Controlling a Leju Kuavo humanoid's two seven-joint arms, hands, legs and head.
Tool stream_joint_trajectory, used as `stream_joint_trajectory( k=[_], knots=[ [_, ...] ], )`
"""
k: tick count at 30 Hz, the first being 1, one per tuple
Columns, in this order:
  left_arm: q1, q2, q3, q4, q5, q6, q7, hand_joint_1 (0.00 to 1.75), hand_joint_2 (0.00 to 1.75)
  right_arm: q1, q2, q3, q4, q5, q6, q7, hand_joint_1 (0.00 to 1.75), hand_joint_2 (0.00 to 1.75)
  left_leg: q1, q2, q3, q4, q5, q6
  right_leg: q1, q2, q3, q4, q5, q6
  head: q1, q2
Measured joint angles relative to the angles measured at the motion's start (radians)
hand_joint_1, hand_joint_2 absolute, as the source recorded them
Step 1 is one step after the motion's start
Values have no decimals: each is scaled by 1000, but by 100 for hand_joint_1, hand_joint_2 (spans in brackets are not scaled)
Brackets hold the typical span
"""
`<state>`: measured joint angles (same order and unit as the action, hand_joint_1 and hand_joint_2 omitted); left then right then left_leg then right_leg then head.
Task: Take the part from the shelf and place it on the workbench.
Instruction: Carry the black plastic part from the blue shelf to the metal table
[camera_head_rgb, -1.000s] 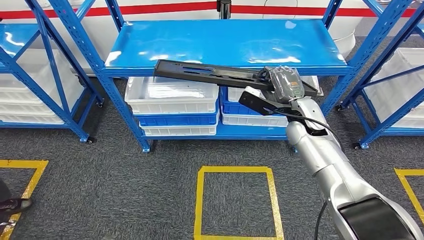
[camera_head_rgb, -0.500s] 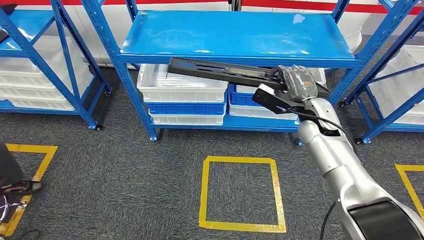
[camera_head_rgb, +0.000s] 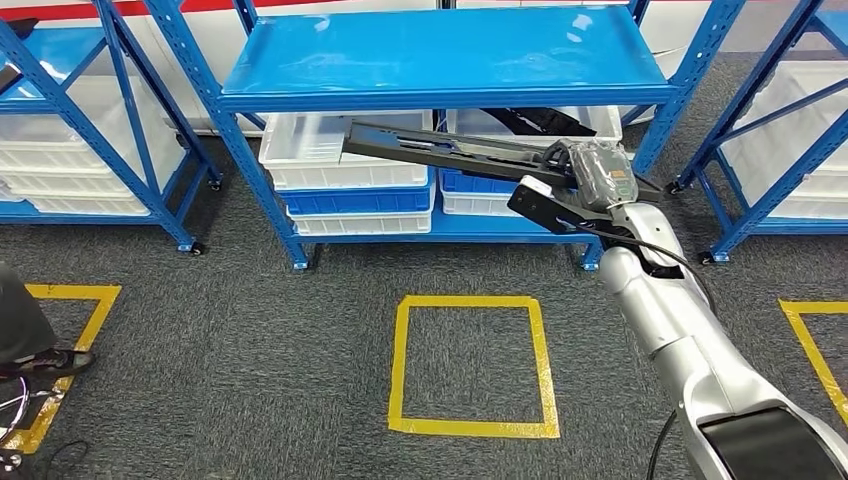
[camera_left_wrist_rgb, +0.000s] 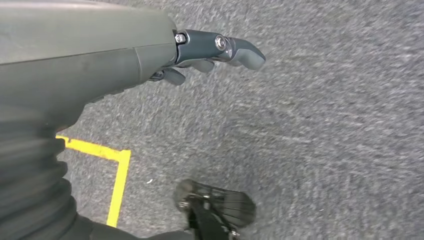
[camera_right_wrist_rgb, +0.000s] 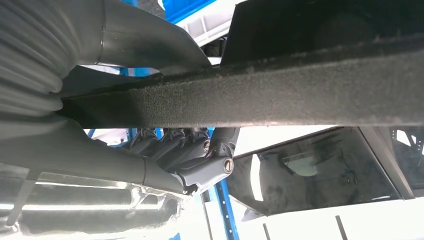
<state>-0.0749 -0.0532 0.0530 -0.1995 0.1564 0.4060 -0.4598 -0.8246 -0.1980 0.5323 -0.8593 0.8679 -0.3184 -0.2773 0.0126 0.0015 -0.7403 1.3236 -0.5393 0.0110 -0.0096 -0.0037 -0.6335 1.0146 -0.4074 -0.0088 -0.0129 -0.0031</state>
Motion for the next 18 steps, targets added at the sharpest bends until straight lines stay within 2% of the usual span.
stream_joint_trajectory(
  k=[1, 2, 3, 4, 5, 6, 7, 9, 10, 11, 12, 13, 14, 15, 16, 17, 18],
  knots=[
    [-1, -1, 0, 0, -1, 0, 0, 0, 175, 0, -2, -1, 0, 0, 0, 0, 175, 175, -8, -1, 35, -26, 22, 19, 11, 1, -12, 0, 11, -3, 0, 0],
    [-3, -1, 0, 0, -1, -1, 1, 0, 175, 0, -4, -2, -1, 0, 0, 0, 175, 175, -20, -2, 84, -77, 41, 44, 20, 2, -24, -1, 22, -7, 0, 0],
    [-5, 3, 0, -1, -2, -1, 1, 0, 175, 0, -6, -4, -3, 0, 1, 0, 175, 175, -32, -1, 140, -148, 39, 78, 28, 3, -33, -2, 34, -9, 4, 0],
    [-8, 7, 0, -1, -3, -1, 2, 0, 175, 0, -8, -5, -4, 1, 2, 0, 175, 175, -44, 2, 189, -214, 31, 102, 29, 1, -39, -5, 44, -8, 10, 0],
    [-10, 9, 0, -2, -5, -1, 2, 0, 175, 0, -10, -6, -5, 1, 4, 0, 175, 175, -55, 5, 216, -258, 19, 117, 25, -1, -40, -10, 54, -4, 14, 0],
    [-13, 13, 0, -2, -6, 0, 3, 0, 175, 1, -13, -7, -6, 1, 6, 0, 175, 175, -63, 9, 227, -291, 15, 124, 17, -4, -39, -18, 67, 4, 17, 0],
    [-14, 12, 0, -2, -7, 0, 3, 0, 175, 2, -15, -8, -7, 1, 8, 0, 175, 175, -70, 11, 225, -310, 34, 124, 10, -7, -35, -32, 81, 12, 14, 0],
    [-14, 13, 0, -2, -8, 1, 3, 0, 175, 4, -17, -9, -9, 1, 10, 0, 175, 175, -69, 12, 224, -359, 83, 134, 11, -6, -33, -53, 99, 18, 5, 0],
    [-15, 12, 0, -2, -8, 0, 4, 0, 175, 5, -18, -9, -10, 1, 10, 0, 175, 175, -64, 13, 226, -384, 107, 138, 14, -3, -36, -54, 90, 16, 3, 0],
    [-16, 12, 0, -2, -8, 0, 4, 0, 175, 4, -22, -10, -11, 1, 11, 0, 175, 175, -58, 14, 224, -400, 129, 139, 15, 1, -45, -37, 60, 11, 3, 0],
    [-18, 10, 0, -2, -8, -1, 4, 0, 175, 2, -27, -10, -11, 1, 11, 0, 175, 175, -52, 15, 213, -410, 150, 135, 12, 3, -58, 3, 14, 8, 3, 0],
    [-19, 8, 0, -2, -9, -3, 5, 0, 175, 1, -32, -11, -12, 1, 12, 0, 175, 175, -46, 15, 198, -414, 170, 126, 8, 5, -74, 59, -36, 9, 5, 0],
    [-21, 4, 0, -2, -9, -4, 5, 0, 175, 0, -37, -12, -12, 1, 13, 0, 175, 175, -38, 16, 174, -415, 191, 112, 0, 6, -88, 133, -74, 17, 6, 0],
    [-21, 0, 0, -2, -10, -5, 6, 0, 175, 1, -41, -14, -12, 1, 14, 1, 175, 175, -28, 16, 150, -414, 208, 94, -10, 6, -97, 201, -90, 34, 7, 0],
    [-21, -4, 0, -2, -10, -6, 7, 0, 175, 2, -43, -14, -12, 1, 14, 1, 175, 175, -18, 17, 126, -411, 225, 76, -22, 5, -95, 245, -76, 60, 7, 0],
    [-21, -7, 0, -2, -10, -6, 7, 0, 175, 3, -45, -14, -12, 2, 15, 1, 175, 175, -5, 19, 97, -404, 241, 58, -36, 5, -78, 262, -48, 91, 7, 0],
    [-21, -8, 0, -2, -11, -5, 8, 0, 175, 4, -45, -14, -12, 2, 15, 1, 175, 175, 6, 22, 69, -391, 253, 43, -50, 4, -46, 241, -22, 118, 7, 0]
  ],
)
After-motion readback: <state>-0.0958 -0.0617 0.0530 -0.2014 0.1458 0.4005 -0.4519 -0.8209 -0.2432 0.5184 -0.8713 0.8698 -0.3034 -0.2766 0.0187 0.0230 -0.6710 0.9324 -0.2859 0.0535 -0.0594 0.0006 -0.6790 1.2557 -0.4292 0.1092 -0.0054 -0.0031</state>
